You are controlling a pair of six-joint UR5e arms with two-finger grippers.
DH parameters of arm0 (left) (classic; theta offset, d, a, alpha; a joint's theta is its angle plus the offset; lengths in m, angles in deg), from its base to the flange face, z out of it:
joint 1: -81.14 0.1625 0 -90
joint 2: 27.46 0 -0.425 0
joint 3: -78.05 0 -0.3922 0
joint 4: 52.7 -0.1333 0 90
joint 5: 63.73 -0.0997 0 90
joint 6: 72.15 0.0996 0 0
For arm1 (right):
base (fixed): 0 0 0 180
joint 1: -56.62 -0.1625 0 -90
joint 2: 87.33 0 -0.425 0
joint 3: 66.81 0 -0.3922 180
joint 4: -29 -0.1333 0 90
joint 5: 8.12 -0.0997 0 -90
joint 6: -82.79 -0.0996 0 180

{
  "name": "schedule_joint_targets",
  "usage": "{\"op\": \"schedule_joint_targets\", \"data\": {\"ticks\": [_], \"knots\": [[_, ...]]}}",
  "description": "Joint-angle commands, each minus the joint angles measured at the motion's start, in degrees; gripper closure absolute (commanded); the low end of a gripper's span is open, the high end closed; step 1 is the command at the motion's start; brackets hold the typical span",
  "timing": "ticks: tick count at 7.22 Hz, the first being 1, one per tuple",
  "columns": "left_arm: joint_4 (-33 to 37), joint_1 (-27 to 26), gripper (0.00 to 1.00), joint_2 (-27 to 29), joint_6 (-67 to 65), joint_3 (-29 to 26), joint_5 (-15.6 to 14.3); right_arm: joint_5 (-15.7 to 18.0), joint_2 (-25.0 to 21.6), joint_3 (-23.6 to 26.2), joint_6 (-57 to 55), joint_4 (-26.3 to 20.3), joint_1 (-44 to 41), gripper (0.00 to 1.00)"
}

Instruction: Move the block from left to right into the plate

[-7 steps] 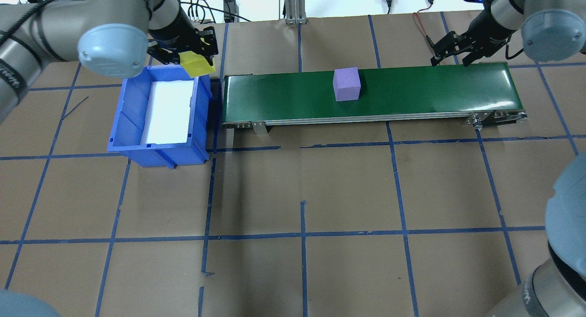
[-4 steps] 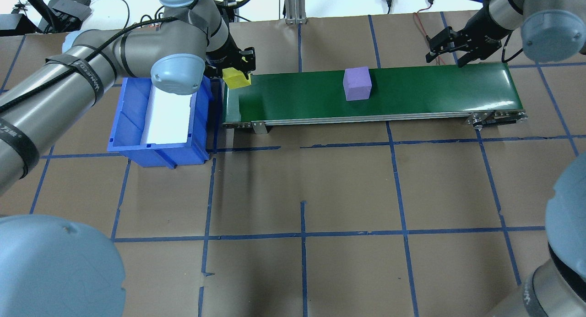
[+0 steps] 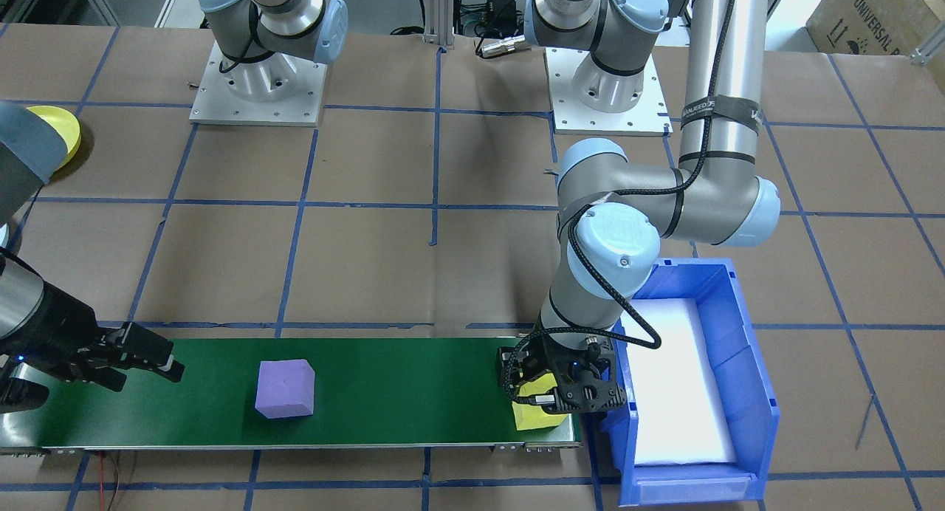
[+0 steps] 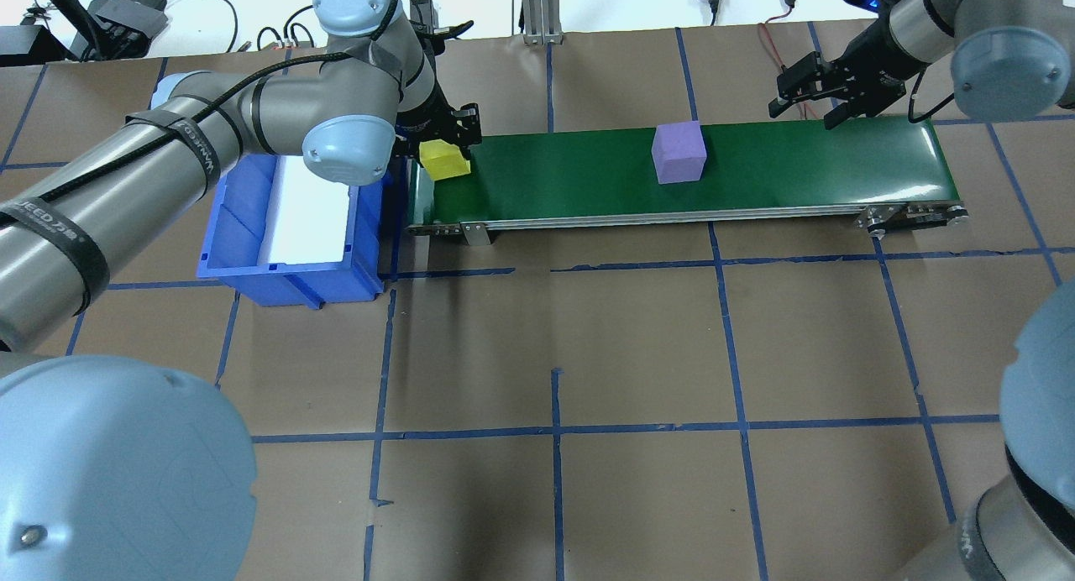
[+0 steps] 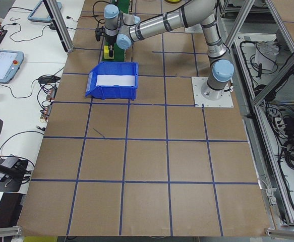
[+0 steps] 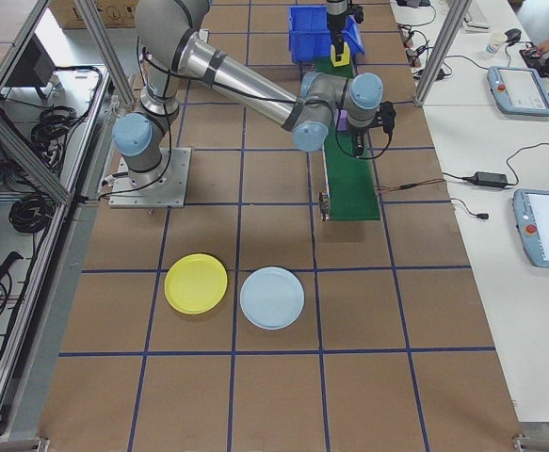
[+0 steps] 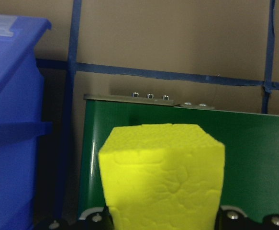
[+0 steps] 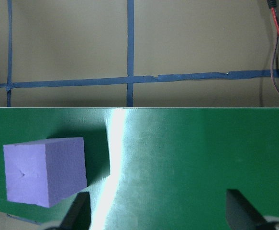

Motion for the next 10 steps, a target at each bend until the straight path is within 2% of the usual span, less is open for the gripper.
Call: {"op": "schedule_joint_targets", "data": {"ticks": [1, 4, 6, 7, 9, 10], "knots": [[5.16, -0.01, 0.0, -6.12, 0.82, 0.1, -0.65, -0.03, -0.02, 0.11, 0.02, 0.1, 0.0, 0.0], [24.99, 0.34, 0.0, -20.0, 0.82, -0.08, -0.74, -0.12, -0.2, 0.11, -0.15, 0.1, 0.0, 0.0], [34.7, 0.26, 0.0, -25.39, 0.64, 0.18, -1.7, -0.03, -0.11, -0.5, 0.28, 0.18, 0.0, 0.0], [35.34, 0.43, 0.0, -26.11, 0.64, 0.62, -2.14, -0.11, -0.02, 0.02, 0.28, 0.27, 0.0, 0.0], [36.13, 6.55, 0.0, -26.29, 0.91, 0.89, -1.89, 0.15, 0.76, 0.2, 0.37, 0.97, 0.0, 0.0], [36.14, 7.11, 0.0, -26.55, 0.91, 1.24, -1.8, 0.58, 0.94, 0.37, 0.63, 1.06, 0.0, 0.0]]}}
